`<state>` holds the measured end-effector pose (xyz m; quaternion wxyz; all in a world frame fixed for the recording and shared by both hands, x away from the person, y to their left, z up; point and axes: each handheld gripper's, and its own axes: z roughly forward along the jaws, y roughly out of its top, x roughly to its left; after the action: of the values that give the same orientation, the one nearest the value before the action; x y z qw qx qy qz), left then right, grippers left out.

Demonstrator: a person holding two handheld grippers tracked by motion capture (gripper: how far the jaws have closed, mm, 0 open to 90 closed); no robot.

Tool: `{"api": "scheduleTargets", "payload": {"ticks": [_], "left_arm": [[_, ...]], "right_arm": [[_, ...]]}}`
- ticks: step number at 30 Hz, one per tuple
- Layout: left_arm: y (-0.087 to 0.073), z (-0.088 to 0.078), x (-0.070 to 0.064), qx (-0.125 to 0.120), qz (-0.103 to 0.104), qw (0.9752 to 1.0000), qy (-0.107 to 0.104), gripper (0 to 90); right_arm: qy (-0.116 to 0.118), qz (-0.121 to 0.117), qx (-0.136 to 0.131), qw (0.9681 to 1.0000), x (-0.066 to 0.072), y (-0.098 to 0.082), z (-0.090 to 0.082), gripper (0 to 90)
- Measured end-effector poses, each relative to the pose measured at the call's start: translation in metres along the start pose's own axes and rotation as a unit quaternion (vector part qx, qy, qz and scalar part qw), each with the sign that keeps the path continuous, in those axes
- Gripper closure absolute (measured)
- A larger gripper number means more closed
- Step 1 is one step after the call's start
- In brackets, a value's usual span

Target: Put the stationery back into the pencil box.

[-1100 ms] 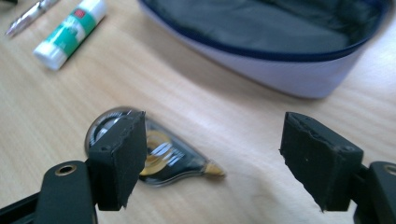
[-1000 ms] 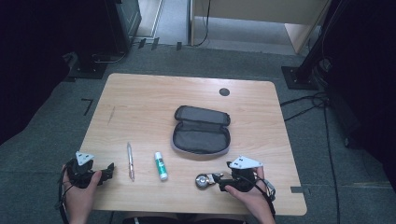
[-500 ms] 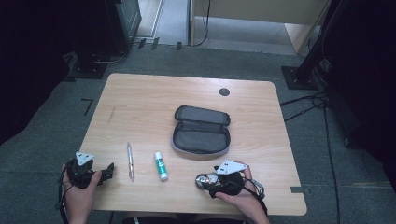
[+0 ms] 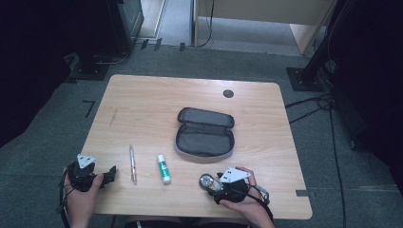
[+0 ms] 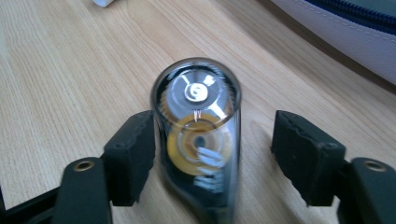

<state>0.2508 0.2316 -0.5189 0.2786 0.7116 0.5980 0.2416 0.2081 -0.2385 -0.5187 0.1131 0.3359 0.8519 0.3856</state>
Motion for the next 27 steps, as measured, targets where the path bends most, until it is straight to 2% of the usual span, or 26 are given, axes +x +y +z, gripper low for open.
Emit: {"api": "scheduleTargets", "payload": {"ticks": [6, 12, 14, 18, 19, 27], "left_arm": [[0.0, 0.0, 0.0, 0.0, 0.0, 1.0, 0.0, 0.0], [0.0, 0.0, 0.0, 0.0, 0.0, 1.0, 0.0, 0.0], [0.0, 0.0, 0.0, 0.0, 0.0, 1.0, 0.0, 0.0], [0.0, 0.0, 0.0, 0.0, 0.0, 1.0, 0.0, 0.0], [0.0, 0.0, 0.0, 0.0, 0.0, 1.0, 0.0, 0.0], [0.0, 0.0, 0.0, 0.0, 0.0, 1.0, -0.001, 0.0]], "right_arm": [[-0.019, -0.003, -0.005, 0.9998, 0.005, 0.001, 0.003, 31.4], [-0.022, -0.002, -0.008, 0.9997, 0.01, 0.006, 0.008, 33.2], [-0.033, -0.002, -0.008, 0.9994, 0.012, 0.009, 0.014, 34.6], [-0.035, -0.002, -0.01, 0.9993, 0.013, 0.013, 0.019, 34.9], [-0.03, -0.003, -0.02, 0.9993, 0.012, 0.011, 0.02, 35.0], [-0.033, 0.002, -0.02, 0.9993, 0.012, 0.011, 0.019, 35.5]]}}
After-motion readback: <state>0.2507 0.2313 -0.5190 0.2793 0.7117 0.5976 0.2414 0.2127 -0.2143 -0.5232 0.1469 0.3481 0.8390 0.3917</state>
